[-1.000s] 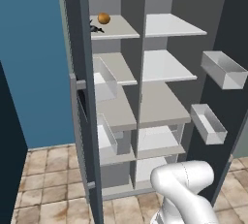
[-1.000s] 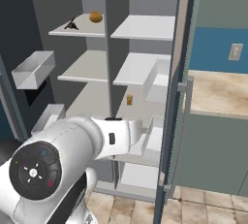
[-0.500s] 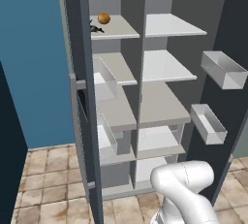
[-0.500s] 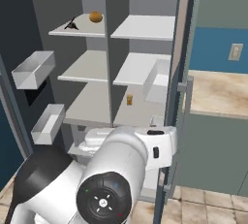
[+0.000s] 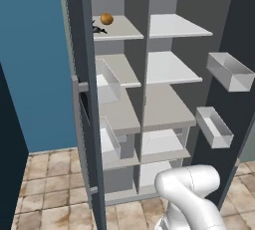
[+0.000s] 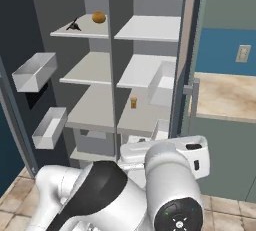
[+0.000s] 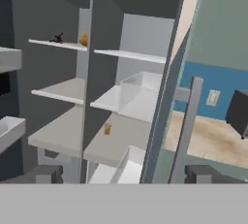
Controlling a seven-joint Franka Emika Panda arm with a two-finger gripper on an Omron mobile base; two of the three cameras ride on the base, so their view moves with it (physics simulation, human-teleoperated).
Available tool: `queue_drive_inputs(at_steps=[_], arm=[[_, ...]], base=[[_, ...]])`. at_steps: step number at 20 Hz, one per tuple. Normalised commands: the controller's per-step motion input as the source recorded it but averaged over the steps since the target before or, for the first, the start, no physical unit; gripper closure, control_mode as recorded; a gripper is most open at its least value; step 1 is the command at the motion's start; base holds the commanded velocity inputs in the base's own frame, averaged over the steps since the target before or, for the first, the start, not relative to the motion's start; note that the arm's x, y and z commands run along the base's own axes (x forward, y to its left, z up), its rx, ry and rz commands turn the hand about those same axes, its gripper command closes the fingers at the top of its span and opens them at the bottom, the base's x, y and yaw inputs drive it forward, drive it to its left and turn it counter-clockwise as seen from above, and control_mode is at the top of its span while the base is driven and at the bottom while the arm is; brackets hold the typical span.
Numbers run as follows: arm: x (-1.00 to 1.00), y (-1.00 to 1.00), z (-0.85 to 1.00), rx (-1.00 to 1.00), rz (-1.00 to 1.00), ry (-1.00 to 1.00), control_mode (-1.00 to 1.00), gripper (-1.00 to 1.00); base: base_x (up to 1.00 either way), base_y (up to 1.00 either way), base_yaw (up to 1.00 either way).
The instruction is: There's a fish in the fridge that needs to be moved to the freezer for freezing. Pick up the fish from the fridge, place it on any shelf in the freezer, and close the fridge and freezer doors when done.
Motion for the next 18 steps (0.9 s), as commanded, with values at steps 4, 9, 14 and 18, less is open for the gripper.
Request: queue_drive_inputs(at_steps=[4, 9, 14, 18], arm=[[0.44, -0.53, -0.33, 0.00, 0.09, -0.03, -1.00, -1.00], [0.41, -0.49, -0.48, 0.00, 0.06, -0.05, -1.00, -1.00], [0.45, -0.46, -0.45, 0.00, 0.05, 0.00, -1.00, -1.00], [0.54, -0.53, -0.26, 0.00, 0.02, 0.00, -1.00, -1.00]], base=[[0.00, 0.00, 0.00], [0.00, 0.00, 0.00], [0.00, 0.00, 0.00], [0.00, 0.00, 0.00]])
